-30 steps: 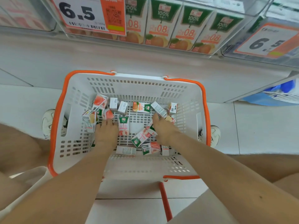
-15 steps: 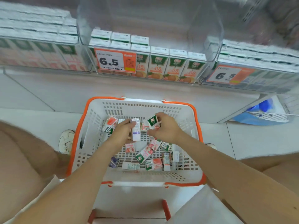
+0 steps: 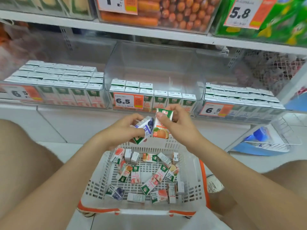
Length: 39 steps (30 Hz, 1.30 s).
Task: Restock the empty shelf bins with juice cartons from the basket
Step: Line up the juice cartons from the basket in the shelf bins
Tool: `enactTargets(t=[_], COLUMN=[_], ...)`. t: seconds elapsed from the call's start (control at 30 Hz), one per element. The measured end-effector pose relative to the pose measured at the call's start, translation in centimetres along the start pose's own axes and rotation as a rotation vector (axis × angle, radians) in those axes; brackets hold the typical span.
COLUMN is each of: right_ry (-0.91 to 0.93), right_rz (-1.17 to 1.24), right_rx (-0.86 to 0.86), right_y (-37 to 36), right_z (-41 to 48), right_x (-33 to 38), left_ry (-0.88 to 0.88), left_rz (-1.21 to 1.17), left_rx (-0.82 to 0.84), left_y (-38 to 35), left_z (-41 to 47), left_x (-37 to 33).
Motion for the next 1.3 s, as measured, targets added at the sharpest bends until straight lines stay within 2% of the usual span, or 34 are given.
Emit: enactTargets(t=[0.1, 0.17, 0.3, 0.47, 0.6, 0.7, 0.8, 0.9, 1.03, 1.3], right_ry=[-0.003, 0.025, 0.061, 0.117, 0.219, 0.268, 0.314, 0.234, 0.119, 0.002], right_rz=[-0.029, -0.095, -0.299, -0.347, -0.404, -0.555, -0.785, -1.059, -1.024, -1.034], right_rx=[-0.098, -0.146, -0.176, -0.258, -0.361, -0.384, -0.253, -0.054, 0.108, 0.211], right_y=[1.8, 2.6, 3.8, 4.7, 6.2, 7.3, 6.8, 5.7, 3.8, 2.7], right_z=[0.1, 0.1, 0.9, 2.2, 3.1, 4.7, 7.0, 9.6, 11.3, 13.3], right_x=[1.7, 3.1, 6.2, 9.0, 11.8, 13.8, 14.9, 12.7, 9.8, 7.2], left_ry=[-0.039, -0.061, -0.189, -0.332, -0.462, -0.467, -0.428, -0.421, -0.396, -0.397], left_rz=[0.346, 0.452, 0.486, 0.501, 0.467, 0.378, 0.318, 0.316, 0.317, 0.304], left_rx=[-0.097, -0.182, -0.232, -0.306, -0.534, -0.714, -0.785, -0.775, -0.734, -0.663], left_y=[2.6, 4.0, 5.6, 6.3, 8.0, 9.7, 10.6, 10.7, 10.3, 9.1], left_z=[-1.5, -2.4, -2.9, -2.5, -2.8, -2.8, -2.0, -1.3, -0.3, 1.2], left_x=[-3.8, -6.0, -9.4, -12.9, -15.2, -14.3, -13.6, -13.6, -13.4, -13.4])
Point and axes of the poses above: each hand's wrist, its own z-axis towards the middle knuckle, its own y-axis out of the back of the hand, x = y × z, the point moved 10 cm from there along z, towards the middle knuckle, and after that the axes turned 14 degrees about x, right-handed, at the moved point
